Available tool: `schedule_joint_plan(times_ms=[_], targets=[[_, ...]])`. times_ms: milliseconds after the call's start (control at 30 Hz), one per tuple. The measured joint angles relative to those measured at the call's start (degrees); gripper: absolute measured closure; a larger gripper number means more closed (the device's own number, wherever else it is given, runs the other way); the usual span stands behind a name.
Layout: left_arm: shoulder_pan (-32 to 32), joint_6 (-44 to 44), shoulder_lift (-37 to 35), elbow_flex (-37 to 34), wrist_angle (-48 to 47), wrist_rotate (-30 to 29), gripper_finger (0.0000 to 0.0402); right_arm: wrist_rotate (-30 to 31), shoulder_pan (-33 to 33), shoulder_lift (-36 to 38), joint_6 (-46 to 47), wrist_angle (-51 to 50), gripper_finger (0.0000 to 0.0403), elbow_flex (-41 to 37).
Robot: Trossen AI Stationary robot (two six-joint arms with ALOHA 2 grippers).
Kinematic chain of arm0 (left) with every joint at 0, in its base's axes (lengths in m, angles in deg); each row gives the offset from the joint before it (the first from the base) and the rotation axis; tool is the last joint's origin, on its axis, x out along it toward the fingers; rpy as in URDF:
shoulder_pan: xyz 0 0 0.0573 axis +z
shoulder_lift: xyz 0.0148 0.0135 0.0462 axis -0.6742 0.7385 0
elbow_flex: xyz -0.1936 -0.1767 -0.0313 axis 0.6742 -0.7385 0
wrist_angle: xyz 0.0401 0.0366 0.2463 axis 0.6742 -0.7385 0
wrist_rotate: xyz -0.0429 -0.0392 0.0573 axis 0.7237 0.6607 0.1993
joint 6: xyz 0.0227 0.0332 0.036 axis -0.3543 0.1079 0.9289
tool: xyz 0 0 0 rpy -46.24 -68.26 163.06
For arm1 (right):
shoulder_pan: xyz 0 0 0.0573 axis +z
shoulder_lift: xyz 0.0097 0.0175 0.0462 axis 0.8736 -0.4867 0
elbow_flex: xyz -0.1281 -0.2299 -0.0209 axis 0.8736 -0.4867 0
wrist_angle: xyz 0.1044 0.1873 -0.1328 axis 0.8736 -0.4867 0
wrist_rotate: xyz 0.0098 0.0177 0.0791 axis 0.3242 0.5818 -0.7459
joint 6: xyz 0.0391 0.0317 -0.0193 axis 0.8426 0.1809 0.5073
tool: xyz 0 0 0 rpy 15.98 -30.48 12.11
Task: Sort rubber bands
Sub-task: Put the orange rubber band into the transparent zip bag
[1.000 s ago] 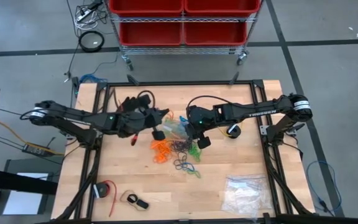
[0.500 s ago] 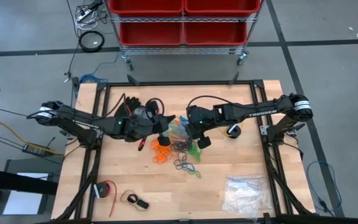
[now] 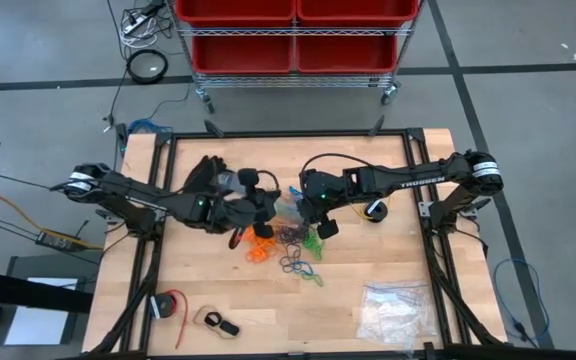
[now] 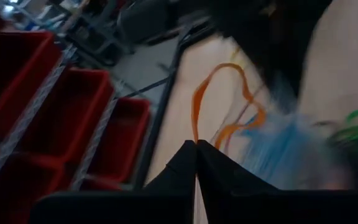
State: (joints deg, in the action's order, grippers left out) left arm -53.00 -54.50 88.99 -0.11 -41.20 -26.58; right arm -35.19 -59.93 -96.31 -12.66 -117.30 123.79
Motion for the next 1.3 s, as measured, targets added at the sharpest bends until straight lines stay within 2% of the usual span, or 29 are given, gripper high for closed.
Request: schedule_joint_plan(times_ms=[133, 400, 533, 633, 733, 833, 967, 1100, 1300], targets=[[-0.56, 2.82, 0.56, 0.00, -0.40, -3.26, 0.0374, 0.01, -0.02, 0.00, 0.02, -0.04, 0.0403, 0.00], [-1.33, 5.56, 0.87, 0.00, -0.93, -4.28, 0.0376, 0.01, -0.04, 0.00, -0.09, -0.07, 0.0403, 0.00], [-1.60, 8.03, 0.85, 0.00, -2.27, -7.96, 0.0376, 0.01, -0.04, 0.00, -0.05, -0.13, 0.0403, 0.00], [-1.79, 9.42, 0.85, 0.00, -3.93, -8.40, 0.0376, 0.00, -0.04, 0.00, -0.05, -0.22, 0.0403, 0.00], [-2.38, 9.65, 0.85, 0.80, -6.13, -7.01, 0.0376, 0.01, -0.04, 0.00, -0.11, -0.24, 0.0403, 0.00], [-2.72, 9.69, 0.83, 2.07, -8.17, -1.33, 0.0376, 0.01, -0.04, 0.00, -0.14, -0.20, 0.0403, 0.00], [-3.34, 9.62, 0.81, 3.50, -7.57, -0.33, 0.0374, 0.01, -0.09, 0.00, -0.16, -0.15, 0.0403, 0.00], [-3.30, 9.62, 0.81, 4.48, -8.67, 1.63, 0.0352, 0.01, -0.09, 0.00, -0.05, -0.13, 0.0403, 0.00], [-3.39, 9.39, 0.81, 4.59, -9.18, 3.14, 0.0275, 0.01, -0.09, 0.00, -0.03, -0.11, 0.0403, 0.00]])
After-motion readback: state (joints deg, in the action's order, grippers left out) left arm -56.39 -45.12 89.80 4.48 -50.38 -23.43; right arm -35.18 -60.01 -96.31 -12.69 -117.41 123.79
